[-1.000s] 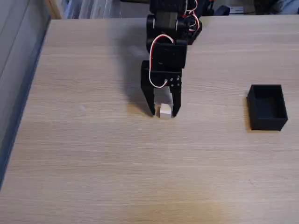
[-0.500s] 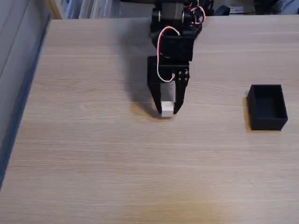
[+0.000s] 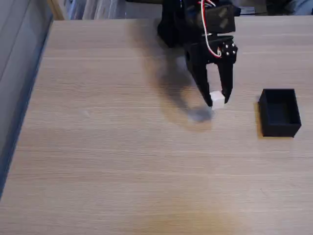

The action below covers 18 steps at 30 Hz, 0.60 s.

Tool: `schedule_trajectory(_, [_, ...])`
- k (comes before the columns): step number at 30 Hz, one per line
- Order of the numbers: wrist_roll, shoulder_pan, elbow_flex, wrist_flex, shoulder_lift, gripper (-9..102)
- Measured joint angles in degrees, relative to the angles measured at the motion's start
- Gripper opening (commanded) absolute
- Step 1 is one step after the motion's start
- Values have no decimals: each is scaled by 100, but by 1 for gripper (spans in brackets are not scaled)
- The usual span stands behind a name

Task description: Pick a white block and place it in the black box.

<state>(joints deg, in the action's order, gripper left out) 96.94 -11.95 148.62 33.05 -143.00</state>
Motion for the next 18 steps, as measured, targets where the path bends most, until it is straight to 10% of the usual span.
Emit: schedule_trajectory(18, [422,-2232,-343,-686,413,0])
